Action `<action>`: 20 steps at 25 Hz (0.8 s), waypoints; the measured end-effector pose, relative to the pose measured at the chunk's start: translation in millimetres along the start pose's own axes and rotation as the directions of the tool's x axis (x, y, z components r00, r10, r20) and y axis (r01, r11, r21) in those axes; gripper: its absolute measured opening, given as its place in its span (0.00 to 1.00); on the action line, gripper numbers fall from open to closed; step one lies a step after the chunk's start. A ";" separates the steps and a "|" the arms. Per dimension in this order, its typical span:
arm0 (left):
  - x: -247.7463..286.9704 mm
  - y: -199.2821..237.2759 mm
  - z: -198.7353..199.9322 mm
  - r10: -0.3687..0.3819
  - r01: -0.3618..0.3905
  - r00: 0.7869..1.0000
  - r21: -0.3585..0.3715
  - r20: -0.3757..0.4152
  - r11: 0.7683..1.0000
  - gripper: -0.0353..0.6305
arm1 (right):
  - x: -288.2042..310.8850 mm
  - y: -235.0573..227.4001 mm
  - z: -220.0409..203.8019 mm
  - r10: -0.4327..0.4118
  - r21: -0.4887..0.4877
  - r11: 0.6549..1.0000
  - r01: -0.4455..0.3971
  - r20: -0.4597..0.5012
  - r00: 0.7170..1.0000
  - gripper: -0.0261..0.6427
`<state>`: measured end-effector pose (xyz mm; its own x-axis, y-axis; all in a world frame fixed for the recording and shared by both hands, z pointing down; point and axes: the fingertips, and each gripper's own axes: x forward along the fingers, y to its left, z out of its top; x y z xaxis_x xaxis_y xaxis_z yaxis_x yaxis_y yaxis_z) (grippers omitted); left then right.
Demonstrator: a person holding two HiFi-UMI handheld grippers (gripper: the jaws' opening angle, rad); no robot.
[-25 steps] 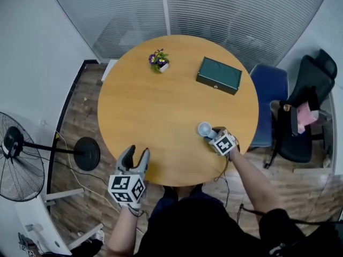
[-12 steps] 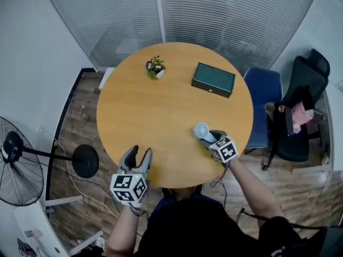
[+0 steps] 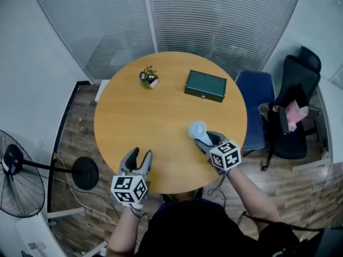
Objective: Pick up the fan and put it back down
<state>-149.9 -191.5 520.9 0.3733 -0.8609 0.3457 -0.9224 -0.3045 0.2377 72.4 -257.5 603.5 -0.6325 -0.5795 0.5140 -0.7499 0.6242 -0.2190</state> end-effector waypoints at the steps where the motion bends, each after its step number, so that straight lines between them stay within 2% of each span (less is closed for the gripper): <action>1: 1.7 -1.3 1.6 -0.005 0.005 1.000 0.002 0.002 1.000 0.36 | -4.5 1.6 6.7 -0.001 0.010 1.000 0.001 0.018 1.000 0.38; 11: 11.5 -4.9 13.2 -0.052 0.053 0.998 -0.007 0.025 0.999 0.35 | -46.9 22.5 70.6 -0.005 0.092 0.996 -0.013 0.193 0.981 0.38; 20: 8.0 -3.3 30.4 -0.083 0.086 0.994 -0.032 0.076 0.996 0.35 | -87.6 37.7 121.0 -0.028 0.131 0.991 -0.019 0.344 0.939 0.38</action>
<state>-146.8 -209.8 495.2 0.4399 -0.8612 0.2547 -0.8834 -0.3639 0.2954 76.1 -246.6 449.8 -0.6396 -0.7413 0.2036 -0.7570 0.5611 -0.3350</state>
